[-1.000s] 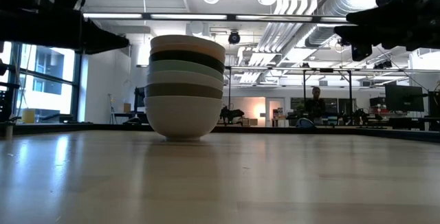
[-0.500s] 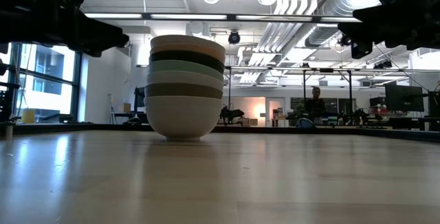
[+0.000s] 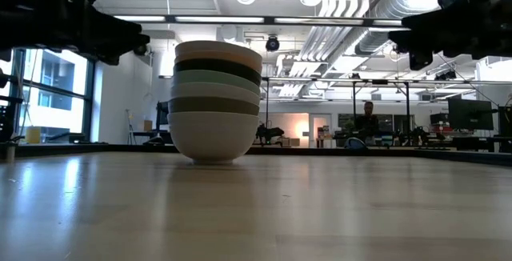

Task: Nest bowls inside each other
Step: Return to Home Position

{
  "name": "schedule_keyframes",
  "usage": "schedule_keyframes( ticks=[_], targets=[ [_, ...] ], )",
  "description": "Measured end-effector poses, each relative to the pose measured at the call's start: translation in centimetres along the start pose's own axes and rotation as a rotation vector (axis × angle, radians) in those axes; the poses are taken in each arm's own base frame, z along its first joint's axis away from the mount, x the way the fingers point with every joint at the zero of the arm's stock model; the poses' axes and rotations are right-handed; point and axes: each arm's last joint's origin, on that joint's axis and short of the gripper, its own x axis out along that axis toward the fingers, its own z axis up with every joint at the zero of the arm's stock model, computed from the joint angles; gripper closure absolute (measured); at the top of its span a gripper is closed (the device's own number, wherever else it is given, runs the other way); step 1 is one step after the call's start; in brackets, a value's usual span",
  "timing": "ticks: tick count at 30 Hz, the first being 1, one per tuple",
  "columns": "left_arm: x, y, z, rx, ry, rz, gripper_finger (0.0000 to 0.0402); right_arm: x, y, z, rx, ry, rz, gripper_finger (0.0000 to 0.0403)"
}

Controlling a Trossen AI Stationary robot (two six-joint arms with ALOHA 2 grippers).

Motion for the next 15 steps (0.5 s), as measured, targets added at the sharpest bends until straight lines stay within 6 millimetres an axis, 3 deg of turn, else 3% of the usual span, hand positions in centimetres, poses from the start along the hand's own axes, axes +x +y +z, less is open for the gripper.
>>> schedule_keyframes(
  ticks=[15],
  targets=[
    [-0.02,0.37,-0.01,-0.070,0.000,0.127,0.0195,-0.01,-0.24,-0.06,0.029,0.000,-0.082,0.0231]
  ],
)
